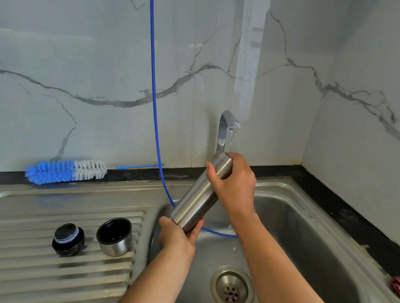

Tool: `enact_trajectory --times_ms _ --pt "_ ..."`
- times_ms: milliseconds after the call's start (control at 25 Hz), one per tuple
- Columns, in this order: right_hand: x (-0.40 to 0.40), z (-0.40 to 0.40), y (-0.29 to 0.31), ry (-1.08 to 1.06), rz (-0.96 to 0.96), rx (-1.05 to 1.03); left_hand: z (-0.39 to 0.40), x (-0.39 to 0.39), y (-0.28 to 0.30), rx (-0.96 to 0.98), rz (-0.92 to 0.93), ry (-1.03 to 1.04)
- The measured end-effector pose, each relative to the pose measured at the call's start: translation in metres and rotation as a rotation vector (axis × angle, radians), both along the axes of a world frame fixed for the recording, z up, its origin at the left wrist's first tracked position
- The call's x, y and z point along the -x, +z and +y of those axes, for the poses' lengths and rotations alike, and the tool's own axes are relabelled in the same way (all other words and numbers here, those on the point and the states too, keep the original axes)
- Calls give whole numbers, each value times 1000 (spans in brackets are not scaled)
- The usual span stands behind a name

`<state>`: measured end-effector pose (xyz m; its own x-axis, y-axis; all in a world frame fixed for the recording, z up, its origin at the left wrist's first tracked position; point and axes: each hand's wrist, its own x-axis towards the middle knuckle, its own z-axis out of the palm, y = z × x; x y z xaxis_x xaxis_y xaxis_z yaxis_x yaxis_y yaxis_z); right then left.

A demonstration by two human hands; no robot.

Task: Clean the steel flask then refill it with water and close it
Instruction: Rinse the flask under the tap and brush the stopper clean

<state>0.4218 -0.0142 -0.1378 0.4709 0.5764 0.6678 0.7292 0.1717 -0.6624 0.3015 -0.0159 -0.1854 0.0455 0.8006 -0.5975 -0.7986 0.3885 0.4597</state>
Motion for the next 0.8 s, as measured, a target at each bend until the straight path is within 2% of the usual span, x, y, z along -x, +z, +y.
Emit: enact_trajectory --times_ms 120,240,320,400,520,600,680,800 --pt "-13 1 7 60 -3 43 2 2 -2 -13 -16 -6" --pt "-11 5 15 -108 -156 219 3 4 -2 -26 4 15" --pt "-5 6 19 -160 -130 260 4 4 -2 -45 11 -7" --pt "-7 3 21 -122 63 252 8 4 -3 -74 27 -62" --pt "-32 -8 15 22 515 258 12 1 -4 -99 59 -162" --pt "-53 -15 8 29 713 302 11 -5 0 -115 51 -261" --pt "-70 -18 4 -63 804 309 10 -13 1 -121 53 -351" --pt "-84 -22 4 -213 812 231 12 -27 3 -163 40 -433"
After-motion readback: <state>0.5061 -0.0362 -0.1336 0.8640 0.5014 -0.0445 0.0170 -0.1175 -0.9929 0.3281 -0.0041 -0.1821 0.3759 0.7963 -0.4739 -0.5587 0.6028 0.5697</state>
